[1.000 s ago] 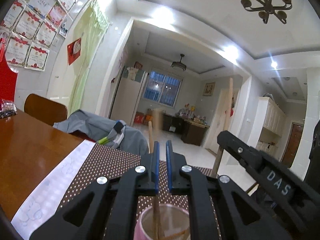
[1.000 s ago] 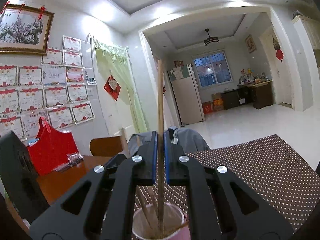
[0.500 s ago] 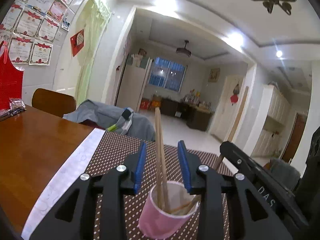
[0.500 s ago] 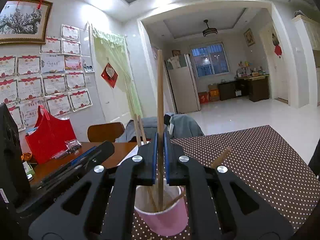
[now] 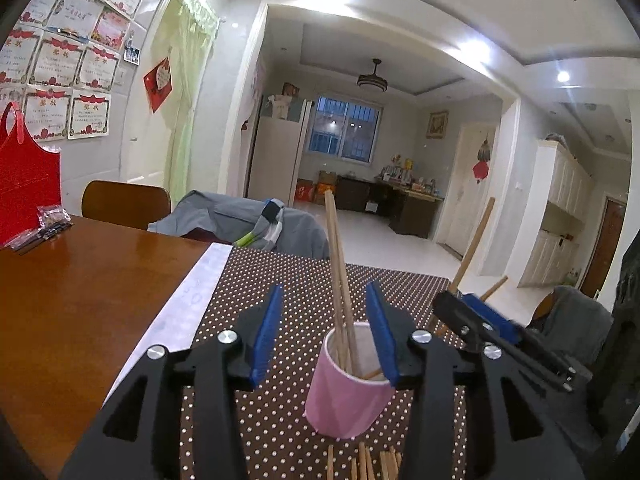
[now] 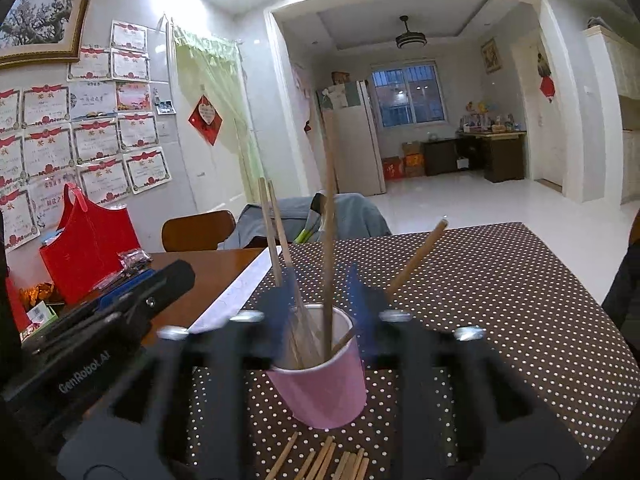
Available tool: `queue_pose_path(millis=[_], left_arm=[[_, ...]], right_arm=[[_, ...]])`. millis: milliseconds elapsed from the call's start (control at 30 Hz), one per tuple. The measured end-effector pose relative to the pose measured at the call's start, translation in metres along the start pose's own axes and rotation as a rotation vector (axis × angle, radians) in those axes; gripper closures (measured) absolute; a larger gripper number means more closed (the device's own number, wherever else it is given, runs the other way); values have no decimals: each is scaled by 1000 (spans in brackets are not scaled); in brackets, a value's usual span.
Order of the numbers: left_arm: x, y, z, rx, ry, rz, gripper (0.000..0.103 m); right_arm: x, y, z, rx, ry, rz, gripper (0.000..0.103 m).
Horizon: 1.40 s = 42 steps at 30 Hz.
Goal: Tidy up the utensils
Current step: 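Open the right tool over the cup while the left tool moves back toward the pile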
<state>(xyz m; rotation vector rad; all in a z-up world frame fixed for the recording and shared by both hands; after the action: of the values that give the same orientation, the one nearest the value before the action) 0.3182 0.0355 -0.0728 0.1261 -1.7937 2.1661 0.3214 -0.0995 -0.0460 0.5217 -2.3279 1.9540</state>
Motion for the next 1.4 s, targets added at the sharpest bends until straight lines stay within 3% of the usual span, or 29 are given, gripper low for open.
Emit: queue_pose_path(millis=[400,733,867,1033,1233,1400], left_arm=[[31,6,8,-53,-12,-16,53],[45,31,15,-106,-31,-105,48],[44,51,14,-110,-20,-200,45],[31,97,9,-107,-27,-434,45],[22,149,2,-127,-45,-646,45],[16,173,1,-142,-52,-722,45]], right_arm=[[36,1,14,-5,45,11,46],[64,20,32,-12,73,-33,42],[67,36,35,-5,74,-99,40],[63,65,43,-4,81,-226,39],[50,111,51,18,101,-422,39],[47,140,54,44,104,-515,39]])
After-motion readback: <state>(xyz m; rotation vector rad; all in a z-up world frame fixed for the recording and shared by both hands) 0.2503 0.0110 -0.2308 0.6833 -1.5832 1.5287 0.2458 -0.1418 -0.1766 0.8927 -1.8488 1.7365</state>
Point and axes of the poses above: each gripper's, at about its wrist camera, not at the fingertips, and x roughly against the way its jaws point, z to its right, y to its underside, the point moved 8 cm from there along -x, roughly the way its jaws point, and after that the axes turned 6 degrees about y, right-handed, at the moved point
